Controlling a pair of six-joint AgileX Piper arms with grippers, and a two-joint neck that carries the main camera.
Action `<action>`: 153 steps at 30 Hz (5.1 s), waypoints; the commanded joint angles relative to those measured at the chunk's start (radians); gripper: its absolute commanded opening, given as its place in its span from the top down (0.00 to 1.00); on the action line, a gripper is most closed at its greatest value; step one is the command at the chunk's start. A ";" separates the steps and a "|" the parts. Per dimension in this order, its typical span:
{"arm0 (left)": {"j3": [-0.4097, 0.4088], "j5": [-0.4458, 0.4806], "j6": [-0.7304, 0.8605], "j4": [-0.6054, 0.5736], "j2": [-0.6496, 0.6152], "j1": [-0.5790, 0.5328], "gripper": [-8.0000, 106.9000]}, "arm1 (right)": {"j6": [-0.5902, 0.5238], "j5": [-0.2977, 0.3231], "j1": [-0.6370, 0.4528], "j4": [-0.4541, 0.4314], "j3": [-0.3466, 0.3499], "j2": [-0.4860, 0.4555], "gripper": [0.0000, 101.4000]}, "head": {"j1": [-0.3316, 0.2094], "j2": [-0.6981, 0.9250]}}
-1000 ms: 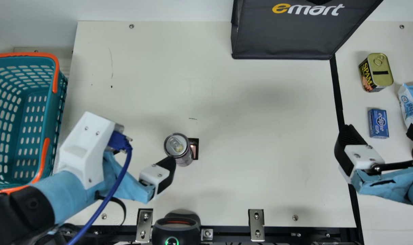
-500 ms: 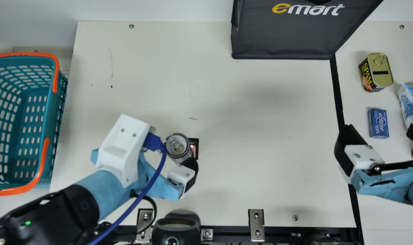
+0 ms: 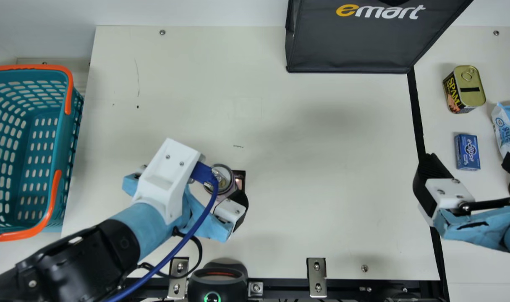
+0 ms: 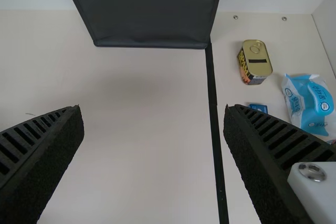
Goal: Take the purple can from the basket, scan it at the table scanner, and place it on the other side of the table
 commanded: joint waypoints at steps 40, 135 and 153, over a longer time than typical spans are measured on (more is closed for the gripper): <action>0.024 -0.358 0.550 -0.258 0.136 0.172 1.00 | 0.000 0.000 0.000 -0.001 0.000 0.000 0.06 | -0.027 0.000; 0.060 -0.033 0.721 -0.462 -0.425 0.765 0.15 | 0.000 0.000 0.000 0.000 0.000 0.000 0.06 | -0.027 0.000; 0.021 0.081 0.777 -0.385 -0.493 0.884 0.15 | -0.001 -0.004 0.016 0.002 0.001 0.017 0.06 | -0.027 0.000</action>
